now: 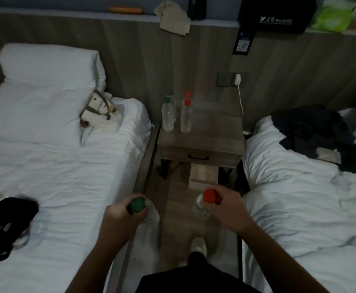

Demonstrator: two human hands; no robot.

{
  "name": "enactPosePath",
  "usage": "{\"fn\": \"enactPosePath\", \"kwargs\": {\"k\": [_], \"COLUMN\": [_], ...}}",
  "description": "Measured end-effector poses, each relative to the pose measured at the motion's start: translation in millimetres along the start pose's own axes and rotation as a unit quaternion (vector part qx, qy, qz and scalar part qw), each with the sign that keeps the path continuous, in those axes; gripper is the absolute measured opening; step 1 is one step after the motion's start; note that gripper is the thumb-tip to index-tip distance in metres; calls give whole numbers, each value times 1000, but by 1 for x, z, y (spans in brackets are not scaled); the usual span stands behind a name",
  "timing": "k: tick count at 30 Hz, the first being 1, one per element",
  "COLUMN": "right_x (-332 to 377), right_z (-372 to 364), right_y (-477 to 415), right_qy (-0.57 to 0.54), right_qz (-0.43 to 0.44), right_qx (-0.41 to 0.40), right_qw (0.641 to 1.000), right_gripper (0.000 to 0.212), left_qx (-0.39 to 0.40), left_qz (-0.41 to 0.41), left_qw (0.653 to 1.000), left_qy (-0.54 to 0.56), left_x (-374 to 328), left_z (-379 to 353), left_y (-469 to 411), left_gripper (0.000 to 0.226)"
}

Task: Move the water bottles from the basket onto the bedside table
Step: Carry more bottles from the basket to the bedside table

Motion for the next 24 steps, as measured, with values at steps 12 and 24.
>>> {"fn": "enactPosePath", "kwargs": {"k": [12, 24], "right_x": [-6, 17], "right_z": [40, 17], "right_y": [-129, -265], "right_qy": [-1, 53], "right_qz": [21, -75], "right_qx": [36, 42], "right_qw": [999, 995], "right_gripper": [17, 26], "left_qx": [-2, 88], "left_qz": [43, 44], "left_qw": [998, 995], "left_qy": [-38, -4], "left_x": [-37, -19], "left_z": [-42, -61], "left_y": [-106, -274], "left_gripper": [26, 22]}}
Point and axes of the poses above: each hand's wrist, its own y-axis away from the middle knuckle, its own z-axis out of the back of the hand, x = y × z, the point moved 3 cm from there along -y, towards the middle knuckle, and after that the axes turned 4 degrees about y, right-handed, at the moved point
